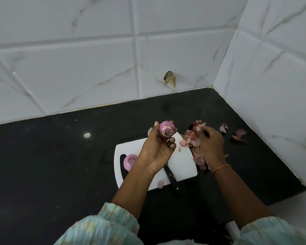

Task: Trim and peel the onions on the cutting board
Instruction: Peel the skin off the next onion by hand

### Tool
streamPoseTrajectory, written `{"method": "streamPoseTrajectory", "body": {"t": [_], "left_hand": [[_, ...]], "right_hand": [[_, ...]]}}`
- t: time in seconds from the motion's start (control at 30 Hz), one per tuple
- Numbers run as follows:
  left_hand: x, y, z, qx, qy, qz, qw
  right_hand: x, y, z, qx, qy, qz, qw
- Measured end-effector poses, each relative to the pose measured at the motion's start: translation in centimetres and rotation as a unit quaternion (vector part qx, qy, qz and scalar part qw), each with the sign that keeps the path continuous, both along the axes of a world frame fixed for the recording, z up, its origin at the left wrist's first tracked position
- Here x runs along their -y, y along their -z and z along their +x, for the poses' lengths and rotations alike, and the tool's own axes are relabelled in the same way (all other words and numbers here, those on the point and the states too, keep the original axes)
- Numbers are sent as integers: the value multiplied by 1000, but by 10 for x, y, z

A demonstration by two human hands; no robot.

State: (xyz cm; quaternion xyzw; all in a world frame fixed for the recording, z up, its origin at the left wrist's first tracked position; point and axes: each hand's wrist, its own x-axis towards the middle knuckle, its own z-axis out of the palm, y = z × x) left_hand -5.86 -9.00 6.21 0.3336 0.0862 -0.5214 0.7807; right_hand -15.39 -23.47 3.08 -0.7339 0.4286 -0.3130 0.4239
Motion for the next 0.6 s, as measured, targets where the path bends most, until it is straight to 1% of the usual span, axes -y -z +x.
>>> {"method": "streamPoseTrajectory", "body": {"t": [0.07,0.1,0.13,0.2,0.27,0.3,0.4,0.5,0.6], "left_hand": [[-1,0,2,1,-9,-1,1000],[0,1,3,-1,-14,1,1000],[0,0,3,-1,-19,4,1000],[0,0,3,13,-32,12,999],[-2,-1,2,32,-32,11,999],[-3,-2,2,37,-28,6,999],[-7,-5,2,49,-14,-4,999],[-9,-6,2,63,-8,-10,998],[-11,-7,3,67,1,-16,998]], "right_hand": [[2,3,-1,-38,-8,7,999],[-1,0,-2,-37,-17,0,999],[-6,-4,-1,-19,-30,-12,999],[-22,-20,0,64,-67,-48,995],[-37,-36,1,137,-124,-100,978],[-42,-43,3,146,-158,-127,968],[-47,-48,10,119,-223,-170,952],[-45,-44,12,121,-216,-177,953],[-45,-43,11,133,-155,-144,968]]}}
